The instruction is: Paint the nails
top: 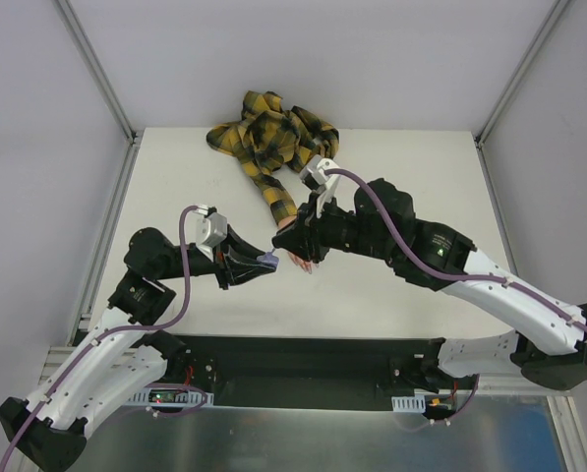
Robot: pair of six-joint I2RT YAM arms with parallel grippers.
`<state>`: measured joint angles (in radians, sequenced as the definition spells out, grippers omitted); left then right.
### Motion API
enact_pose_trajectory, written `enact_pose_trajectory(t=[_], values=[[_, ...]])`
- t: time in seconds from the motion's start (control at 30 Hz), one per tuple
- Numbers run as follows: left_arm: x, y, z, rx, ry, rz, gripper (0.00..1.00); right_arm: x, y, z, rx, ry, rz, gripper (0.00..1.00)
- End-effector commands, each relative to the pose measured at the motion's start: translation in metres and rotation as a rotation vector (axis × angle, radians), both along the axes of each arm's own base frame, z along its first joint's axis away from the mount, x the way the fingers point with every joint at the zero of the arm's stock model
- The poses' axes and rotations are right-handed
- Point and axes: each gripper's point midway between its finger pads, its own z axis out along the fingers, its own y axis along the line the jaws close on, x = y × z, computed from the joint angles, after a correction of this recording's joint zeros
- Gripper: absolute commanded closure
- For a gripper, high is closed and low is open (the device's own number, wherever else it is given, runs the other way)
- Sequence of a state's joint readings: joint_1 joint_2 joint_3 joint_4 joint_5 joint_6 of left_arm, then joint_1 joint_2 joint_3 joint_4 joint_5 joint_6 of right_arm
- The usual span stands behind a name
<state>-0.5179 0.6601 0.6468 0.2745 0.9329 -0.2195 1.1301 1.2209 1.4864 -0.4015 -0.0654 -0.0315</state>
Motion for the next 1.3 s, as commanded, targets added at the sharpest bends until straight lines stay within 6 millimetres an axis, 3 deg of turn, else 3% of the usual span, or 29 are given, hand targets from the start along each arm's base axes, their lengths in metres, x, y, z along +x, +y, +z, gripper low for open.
enact_pose_trajectory(t=[0.0,0.27,0.4,0.43,0.53,0.57,0.63,0.67,0.73,0.77,0.8,0.9,1.0,1.27], values=[[-0.003,0.002,0.024,-0.036,-0.097,0.005,1.00,-0.002,-0.016,0.029,0.067,-0.055,-0.023,1.00],[0.004,0.005,0.025,-0.033,-0.107,0.059,1.00,0.001,-0.026,0.030,0.079,-0.066,-0.061,1.00],[0.020,0.010,0.023,-0.019,-0.110,0.164,1.00,0.019,-0.041,0.020,0.070,-0.082,-0.190,1.00],[0.029,0.014,0.023,-0.018,-0.102,0.222,1.00,0.022,-0.043,0.006,0.049,-0.077,-0.213,0.99],[0.044,0.021,0.022,-0.011,-0.095,0.320,1.00,0.041,-0.053,-0.011,0.052,-0.081,-0.333,1.00],[0.053,0.026,0.019,0.000,-0.081,0.380,1.00,0.049,-0.056,-0.033,0.017,-0.074,-0.377,0.99],[0.060,0.031,0.019,0.005,-0.084,0.436,1.00,0.063,-0.059,-0.050,0.008,-0.077,-0.435,1.00],[0.068,0.036,0.017,0.007,-0.078,0.486,1.00,0.068,-0.060,-0.079,-0.028,-0.048,-0.462,1.00],[0.073,0.041,0.017,0.008,-0.075,0.528,1.00,0.081,-0.059,-0.092,-0.006,-0.051,-0.498,0.99],[0.079,0.044,0.015,0.013,-0.067,0.564,1.00,0.085,-0.060,-0.122,-0.055,-0.038,-0.503,0.99],[0.081,0.045,0.014,0.016,-0.063,0.575,1.00,0.091,-0.056,-0.122,-0.017,-0.057,-0.516,1.00],[0.086,0.047,0.011,0.025,-0.047,0.600,1.00,0.105,-0.058,-0.164,-0.067,-0.092,-0.561,1.00],[0.089,0.046,0.009,0.031,-0.028,0.590,1.00,0.114,-0.054,-0.194,-0.072,-0.098,-0.566,1.00],[0.093,0.046,0.006,0.038,-0.002,0.583,1.00,0.120,-0.053,-0.235,-0.137,-0.073,-0.591,0.99]])
